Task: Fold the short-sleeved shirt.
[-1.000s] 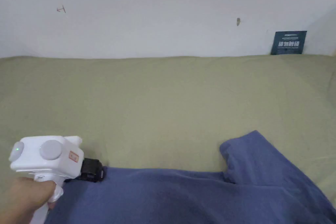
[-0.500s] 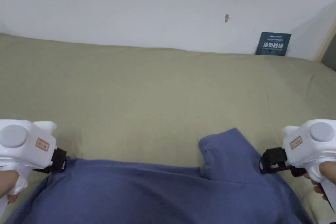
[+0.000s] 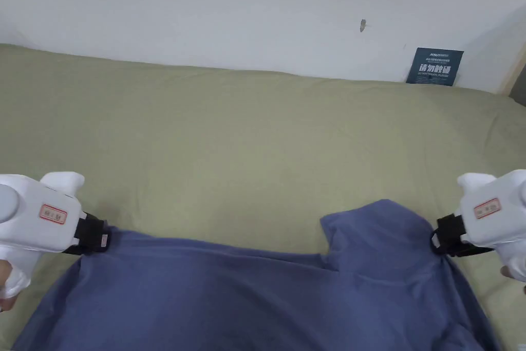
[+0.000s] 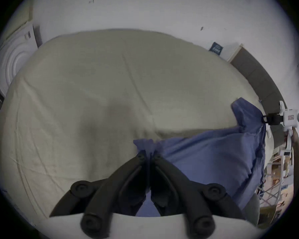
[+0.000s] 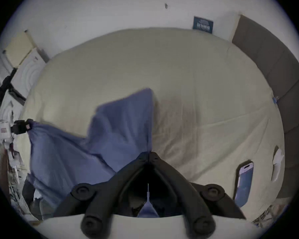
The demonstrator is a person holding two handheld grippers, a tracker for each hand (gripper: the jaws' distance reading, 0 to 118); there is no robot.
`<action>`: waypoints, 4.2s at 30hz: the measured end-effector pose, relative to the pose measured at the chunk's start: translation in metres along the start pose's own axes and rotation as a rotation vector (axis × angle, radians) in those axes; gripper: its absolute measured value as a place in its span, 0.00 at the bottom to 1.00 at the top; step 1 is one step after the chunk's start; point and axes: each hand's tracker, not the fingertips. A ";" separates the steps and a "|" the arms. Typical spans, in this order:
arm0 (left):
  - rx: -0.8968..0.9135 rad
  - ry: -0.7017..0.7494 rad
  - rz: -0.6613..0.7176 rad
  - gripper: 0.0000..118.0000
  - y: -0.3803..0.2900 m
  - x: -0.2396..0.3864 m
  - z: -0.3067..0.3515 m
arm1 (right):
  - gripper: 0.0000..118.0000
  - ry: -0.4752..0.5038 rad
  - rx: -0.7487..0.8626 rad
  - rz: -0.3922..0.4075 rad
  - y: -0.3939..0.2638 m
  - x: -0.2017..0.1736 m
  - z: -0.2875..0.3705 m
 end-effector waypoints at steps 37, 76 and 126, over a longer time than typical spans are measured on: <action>0.133 -0.146 0.195 0.77 -0.260 -0.034 0.144 | 0.63 -0.030 0.011 -0.116 -0.271 0.038 0.136; 0.891 0.244 -0.049 0.00 -0.182 0.165 0.230 | 0.00 -0.258 0.903 0.087 -0.239 -0.138 0.217; 0.091 -0.421 0.725 0.10 -0.308 -0.100 0.076 | 0.00 -0.114 0.806 0.035 -0.240 -0.142 0.201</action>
